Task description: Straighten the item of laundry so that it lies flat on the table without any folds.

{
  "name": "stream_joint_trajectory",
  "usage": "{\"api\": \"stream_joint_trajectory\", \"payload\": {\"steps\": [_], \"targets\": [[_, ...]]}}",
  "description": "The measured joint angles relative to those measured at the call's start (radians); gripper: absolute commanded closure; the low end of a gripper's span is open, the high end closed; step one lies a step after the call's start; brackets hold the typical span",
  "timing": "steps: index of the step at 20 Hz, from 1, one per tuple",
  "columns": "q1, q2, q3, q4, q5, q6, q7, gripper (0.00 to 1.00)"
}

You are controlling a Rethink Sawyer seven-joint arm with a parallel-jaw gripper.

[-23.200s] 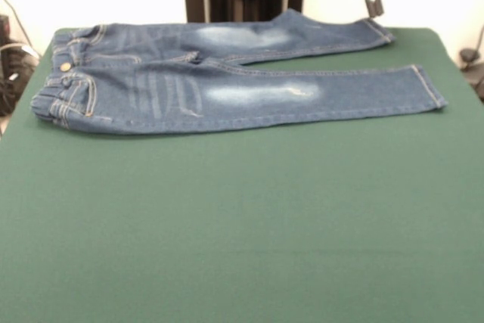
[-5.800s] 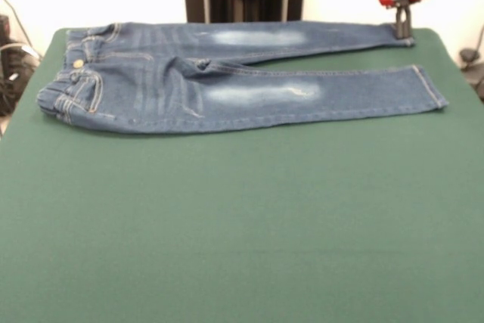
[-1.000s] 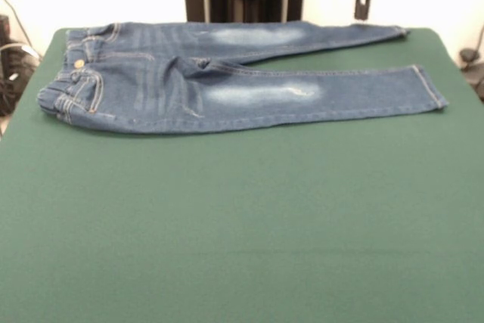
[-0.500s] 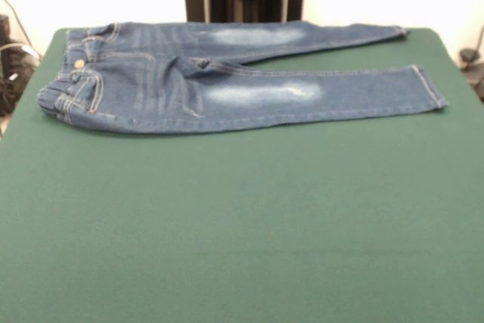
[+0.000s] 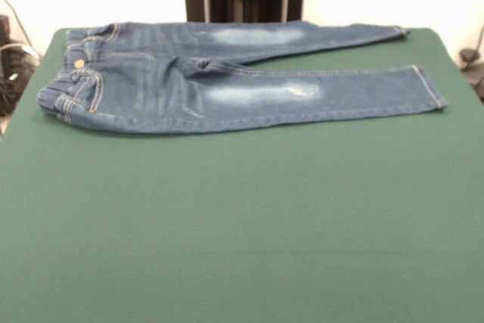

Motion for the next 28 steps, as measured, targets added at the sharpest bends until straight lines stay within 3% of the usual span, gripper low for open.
{"api": "stream_joint_trajectory", "payload": {"steps": [6,28], "targets": [[-0.039,0.000,-0.016,-0.019,-0.018,0.013,0.000,1.00],[-0.035,0.009,-0.059,-0.190,-0.041,0.151,0.000,1.00]]}}
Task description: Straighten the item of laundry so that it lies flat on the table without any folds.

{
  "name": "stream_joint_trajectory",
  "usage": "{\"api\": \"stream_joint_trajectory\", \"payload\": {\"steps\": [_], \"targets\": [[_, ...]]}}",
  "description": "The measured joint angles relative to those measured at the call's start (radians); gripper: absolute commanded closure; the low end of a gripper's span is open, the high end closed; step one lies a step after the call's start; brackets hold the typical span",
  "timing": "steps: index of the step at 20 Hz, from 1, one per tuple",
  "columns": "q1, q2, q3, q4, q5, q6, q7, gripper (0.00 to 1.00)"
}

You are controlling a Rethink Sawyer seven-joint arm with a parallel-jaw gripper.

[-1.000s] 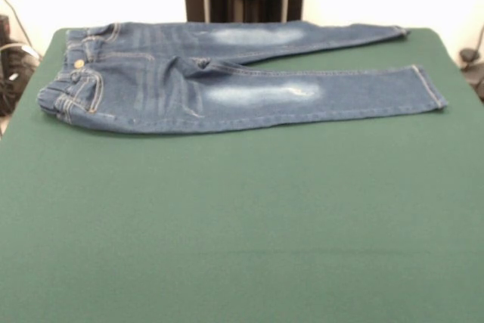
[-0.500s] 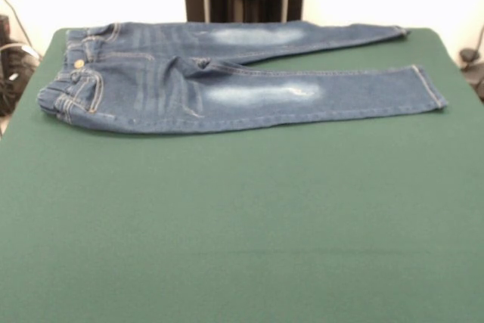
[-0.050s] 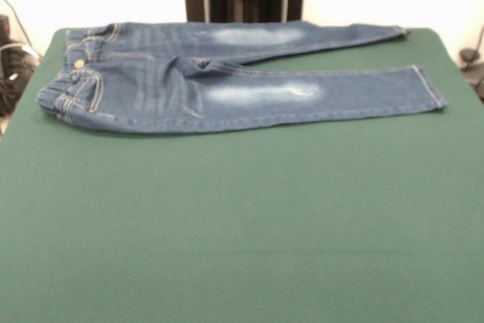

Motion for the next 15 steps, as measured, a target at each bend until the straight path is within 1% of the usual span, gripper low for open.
{"api": "stream_joint_trajectory", "payload": {"steps": [4,8,9,12,15], "targets": [[-0.002,0.014,-0.001,-0.018,-0.016,0.000,0.000,1.00],[0.002,0.044,-0.001,-0.012,-0.061,-0.018,0.000,1.00],[0.013,0.065,-0.001,0.001,-0.084,-0.046,0.000,1.00],[0.044,0.096,-0.001,0.027,-0.103,-0.104,0.000,1.00],[0.099,0.128,0.000,0.065,-0.112,-0.180,0.000,1.00]]}}
